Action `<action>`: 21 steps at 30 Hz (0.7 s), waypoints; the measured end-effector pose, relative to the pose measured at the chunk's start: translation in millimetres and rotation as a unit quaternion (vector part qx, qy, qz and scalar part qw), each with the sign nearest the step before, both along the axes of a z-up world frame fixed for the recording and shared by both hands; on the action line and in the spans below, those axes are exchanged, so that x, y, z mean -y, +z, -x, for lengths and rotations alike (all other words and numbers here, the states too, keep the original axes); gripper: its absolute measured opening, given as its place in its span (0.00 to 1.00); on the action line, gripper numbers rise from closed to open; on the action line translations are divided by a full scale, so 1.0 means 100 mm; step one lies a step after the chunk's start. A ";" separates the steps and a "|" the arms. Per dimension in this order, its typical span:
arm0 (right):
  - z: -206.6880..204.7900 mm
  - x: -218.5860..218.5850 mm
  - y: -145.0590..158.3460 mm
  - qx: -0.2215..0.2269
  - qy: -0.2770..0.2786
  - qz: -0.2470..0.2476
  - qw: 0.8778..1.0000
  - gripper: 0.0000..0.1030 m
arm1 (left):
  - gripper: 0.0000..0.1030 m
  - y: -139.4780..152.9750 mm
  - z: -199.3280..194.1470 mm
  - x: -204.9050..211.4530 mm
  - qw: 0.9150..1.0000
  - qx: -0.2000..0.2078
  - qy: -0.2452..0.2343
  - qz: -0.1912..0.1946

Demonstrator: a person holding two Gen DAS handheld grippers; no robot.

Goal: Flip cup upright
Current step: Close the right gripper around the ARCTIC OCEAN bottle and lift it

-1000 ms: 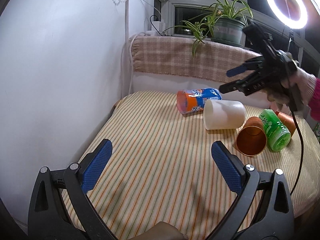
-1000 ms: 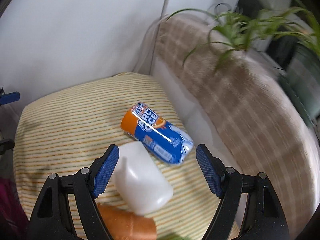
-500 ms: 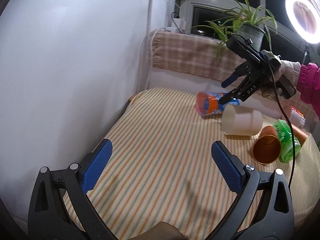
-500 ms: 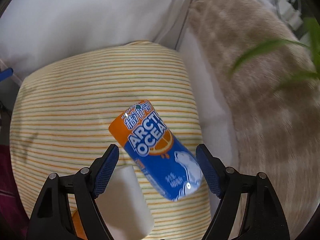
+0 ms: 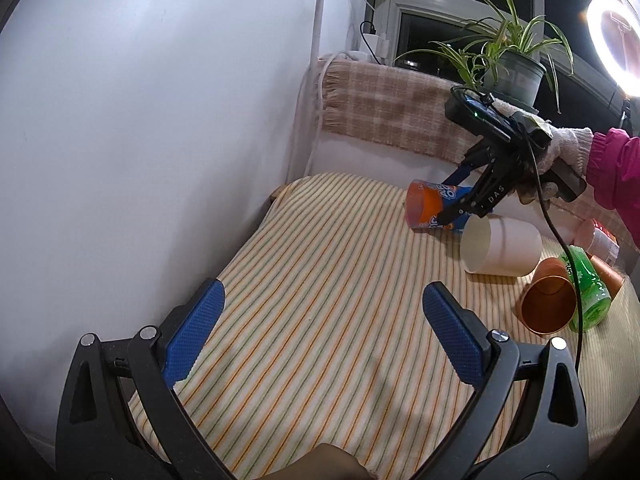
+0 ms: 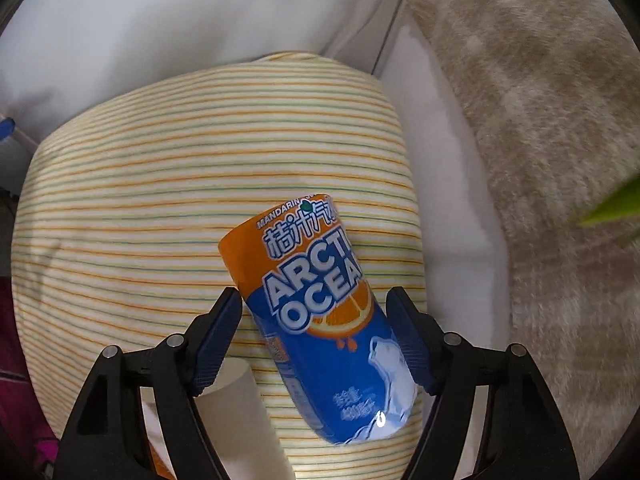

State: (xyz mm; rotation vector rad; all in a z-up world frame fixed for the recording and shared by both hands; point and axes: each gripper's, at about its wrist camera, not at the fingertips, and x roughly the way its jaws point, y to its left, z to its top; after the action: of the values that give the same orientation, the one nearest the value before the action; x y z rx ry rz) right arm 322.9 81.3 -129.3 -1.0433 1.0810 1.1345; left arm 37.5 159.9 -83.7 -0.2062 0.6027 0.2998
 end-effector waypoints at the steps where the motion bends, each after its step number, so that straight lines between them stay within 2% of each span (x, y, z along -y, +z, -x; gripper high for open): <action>1: -0.01 0.01 -0.02 0.001 0.002 0.002 1.000 0.71 | 0.98 0.00 0.00 0.00 1.000 0.000 0.001 0.001; 8: -0.01 -0.12 -0.14 0.005 0.001 0.008 1.000 0.66 | 0.98 -0.01 0.02 -0.03 1.000 -0.002 0.006 0.000; 10: -0.02 -0.13 -0.09 0.008 -0.009 -0.002 1.000 0.62 | 0.98 -0.01 0.01 -0.03 1.000 -0.003 0.006 0.000; 21: 0.16 -0.03 0.38 0.029 -0.035 -0.071 0.996 0.57 | 0.98 0.05 0.08 0.01 1.000 0.003 0.006 -0.011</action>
State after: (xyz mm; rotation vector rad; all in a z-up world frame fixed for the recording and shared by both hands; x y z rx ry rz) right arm 307.0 84.2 -90.9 -0.9137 0.9702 1.1017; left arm 29.4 158.4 -78.4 -0.1902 0.5922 0.3172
